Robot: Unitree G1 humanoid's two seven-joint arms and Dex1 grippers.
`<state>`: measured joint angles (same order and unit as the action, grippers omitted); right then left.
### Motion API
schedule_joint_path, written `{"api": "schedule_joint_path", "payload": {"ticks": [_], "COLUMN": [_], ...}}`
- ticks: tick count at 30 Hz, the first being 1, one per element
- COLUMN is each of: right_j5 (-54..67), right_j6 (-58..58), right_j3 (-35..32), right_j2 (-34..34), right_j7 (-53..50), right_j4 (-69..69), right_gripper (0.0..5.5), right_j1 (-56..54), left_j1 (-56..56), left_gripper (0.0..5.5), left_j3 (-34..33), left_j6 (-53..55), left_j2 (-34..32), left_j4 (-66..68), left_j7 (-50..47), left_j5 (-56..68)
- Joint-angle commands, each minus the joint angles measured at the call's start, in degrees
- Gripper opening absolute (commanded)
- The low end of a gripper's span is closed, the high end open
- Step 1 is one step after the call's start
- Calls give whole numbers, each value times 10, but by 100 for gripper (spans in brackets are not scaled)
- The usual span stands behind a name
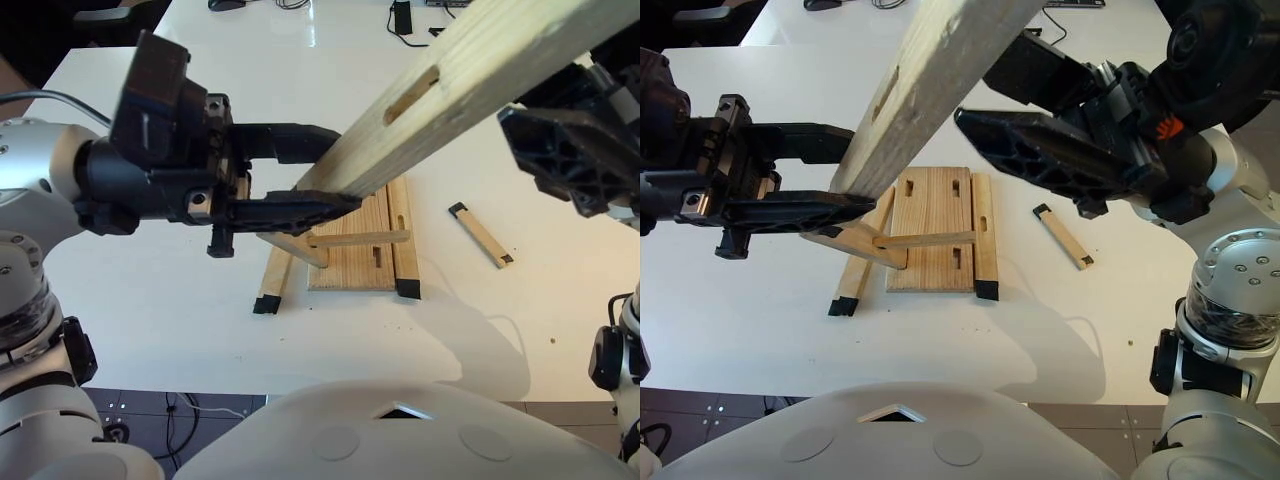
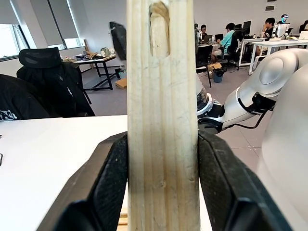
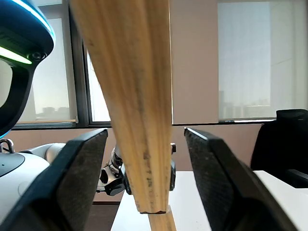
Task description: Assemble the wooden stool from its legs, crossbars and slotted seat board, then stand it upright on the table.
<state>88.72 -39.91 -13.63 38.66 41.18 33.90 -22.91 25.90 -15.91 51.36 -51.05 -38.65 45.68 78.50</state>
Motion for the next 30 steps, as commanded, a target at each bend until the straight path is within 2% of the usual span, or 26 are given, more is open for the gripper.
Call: {"api": "schedule_joint_path", "payload": {"ticks": [1,7,12,18,30], "right_j5": [-23,-49,-115,-135,-151], "right_j6": [-10,-11,-6,-2,6], "right_j3": [6,14,35,31,24], "right_j2": [19,24,33,29,21], "right_j7": [26,41,73,94,95], "right_j4": [6,-1,8,10,13], "right_gripper": [295,295,295,203,201], "right_j1": [0,-9,12,23,31], "left_j1": [-3,-19,-19,-24,-23], "left_gripper": [201,201,201,201,201], "left_j3": [6,14,19,25,41], "left_j6": [-11,-12,-17,-22,-26], "left_j2": [-9,-19,-19,-20,-24], "left_j4": [8,4,7,6,17], "left_j7": [9,28,30,38,37], "left_j5": [-8,-24,-32,-53,-78]}}
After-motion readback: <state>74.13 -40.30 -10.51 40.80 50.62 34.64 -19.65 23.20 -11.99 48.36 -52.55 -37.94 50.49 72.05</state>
